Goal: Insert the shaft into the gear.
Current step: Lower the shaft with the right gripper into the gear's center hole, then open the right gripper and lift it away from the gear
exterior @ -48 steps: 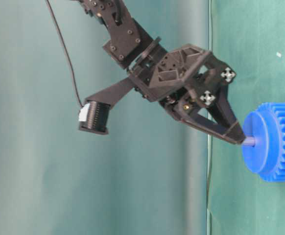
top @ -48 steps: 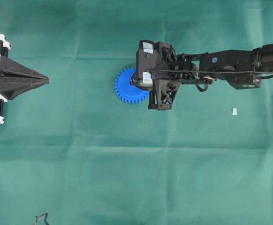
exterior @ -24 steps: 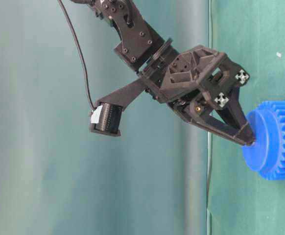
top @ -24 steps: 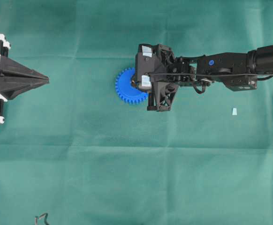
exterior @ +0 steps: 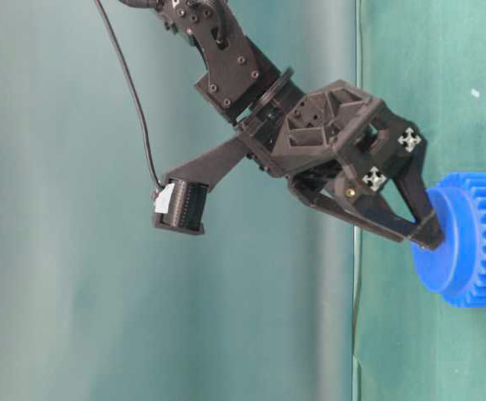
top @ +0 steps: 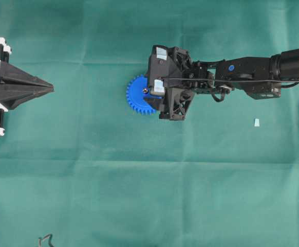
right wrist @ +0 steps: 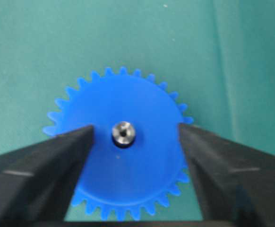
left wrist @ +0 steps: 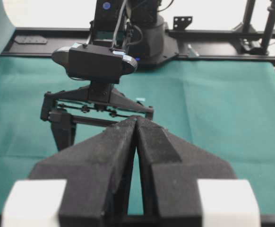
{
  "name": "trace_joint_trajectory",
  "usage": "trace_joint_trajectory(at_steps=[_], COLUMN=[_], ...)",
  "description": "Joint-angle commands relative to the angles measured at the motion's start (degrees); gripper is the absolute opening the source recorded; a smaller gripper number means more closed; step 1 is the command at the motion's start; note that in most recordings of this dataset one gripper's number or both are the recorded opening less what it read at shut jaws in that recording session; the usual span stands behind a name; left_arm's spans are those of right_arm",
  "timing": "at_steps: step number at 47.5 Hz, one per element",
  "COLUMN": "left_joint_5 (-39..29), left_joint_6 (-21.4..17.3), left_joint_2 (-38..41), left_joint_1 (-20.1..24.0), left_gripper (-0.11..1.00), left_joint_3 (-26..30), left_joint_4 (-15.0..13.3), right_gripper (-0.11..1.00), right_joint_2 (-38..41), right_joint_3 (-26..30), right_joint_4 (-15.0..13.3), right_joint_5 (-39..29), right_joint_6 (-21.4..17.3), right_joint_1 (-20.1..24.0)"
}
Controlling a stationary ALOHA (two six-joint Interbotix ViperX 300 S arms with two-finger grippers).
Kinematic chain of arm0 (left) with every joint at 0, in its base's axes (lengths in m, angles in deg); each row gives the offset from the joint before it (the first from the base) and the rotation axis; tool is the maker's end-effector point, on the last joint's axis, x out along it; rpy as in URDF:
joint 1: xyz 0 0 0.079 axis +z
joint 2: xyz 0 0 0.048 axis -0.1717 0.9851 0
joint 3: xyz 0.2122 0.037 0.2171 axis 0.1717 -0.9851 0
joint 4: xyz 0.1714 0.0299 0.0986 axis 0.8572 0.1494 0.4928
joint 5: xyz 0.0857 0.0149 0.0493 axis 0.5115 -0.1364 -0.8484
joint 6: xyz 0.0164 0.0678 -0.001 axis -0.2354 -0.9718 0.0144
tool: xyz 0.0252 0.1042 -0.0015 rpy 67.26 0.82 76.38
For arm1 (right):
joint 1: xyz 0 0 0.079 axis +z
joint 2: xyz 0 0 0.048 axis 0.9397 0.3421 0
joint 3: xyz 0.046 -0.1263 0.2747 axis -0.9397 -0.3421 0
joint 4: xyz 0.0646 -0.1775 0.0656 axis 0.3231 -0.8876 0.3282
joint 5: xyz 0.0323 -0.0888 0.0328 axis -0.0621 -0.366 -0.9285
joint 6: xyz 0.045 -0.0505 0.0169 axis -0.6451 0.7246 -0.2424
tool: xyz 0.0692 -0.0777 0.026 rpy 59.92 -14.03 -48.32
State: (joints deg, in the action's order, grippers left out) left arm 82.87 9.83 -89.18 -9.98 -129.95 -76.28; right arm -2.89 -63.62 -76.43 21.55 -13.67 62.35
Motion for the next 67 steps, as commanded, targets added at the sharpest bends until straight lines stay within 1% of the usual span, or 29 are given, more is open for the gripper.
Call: trace_joint_trajectory(at_steps=[1,6,10,18,25,42,49,54,67], left_joint_5=[-0.09,-0.26,-0.26,-0.26,-0.26,-0.26,-0.44,-0.44,-0.53], left_joint_6=[0.09,0.09,0.09,0.09,0.09,0.18,0.09,0.18,0.18], left_joint_2=[0.26,0.18,0.18,0.18,0.18,0.09,0.18,0.18,0.09], left_joint_1=[-0.09,-0.09,-0.09,-0.09,-0.09,-0.09,-0.09,-0.09,-0.09], left_gripper=[0.0,0.0,0.0,0.0,0.0,0.0,0.0,0.0,0.0], left_joint_3=[1.41,1.32,1.41,1.41,1.41,1.41,1.41,1.41,1.41], left_joint_4=[0.09,0.09,0.09,0.09,0.09,0.09,0.09,0.09,0.09], right_gripper=[0.96,0.93,0.94,0.94,0.94,0.94,0.94,0.94,0.94], right_joint_2=[-0.97,-1.76,-3.6,-9.49,-14.15,-17.23,-21.18,-24.96,-36.47], right_joint_3=[0.97,1.41,1.93,2.72,2.46,0.88,-1.23,-4.04,-13.1], right_joint_4=[0.18,0.09,0.09,-0.26,-0.26,-0.09,0.09,0.26,2.9], right_joint_5=[0.88,0.7,-0.26,-4.04,-4.92,-4.83,-4.13,-2.55,0.79], right_joint_6=[-0.26,-0.18,-0.09,0.09,0.09,-0.18,-0.26,-0.26,-0.26], right_joint_1=[0.26,0.26,0.26,0.26,0.26,0.26,0.26,0.35,0.26])
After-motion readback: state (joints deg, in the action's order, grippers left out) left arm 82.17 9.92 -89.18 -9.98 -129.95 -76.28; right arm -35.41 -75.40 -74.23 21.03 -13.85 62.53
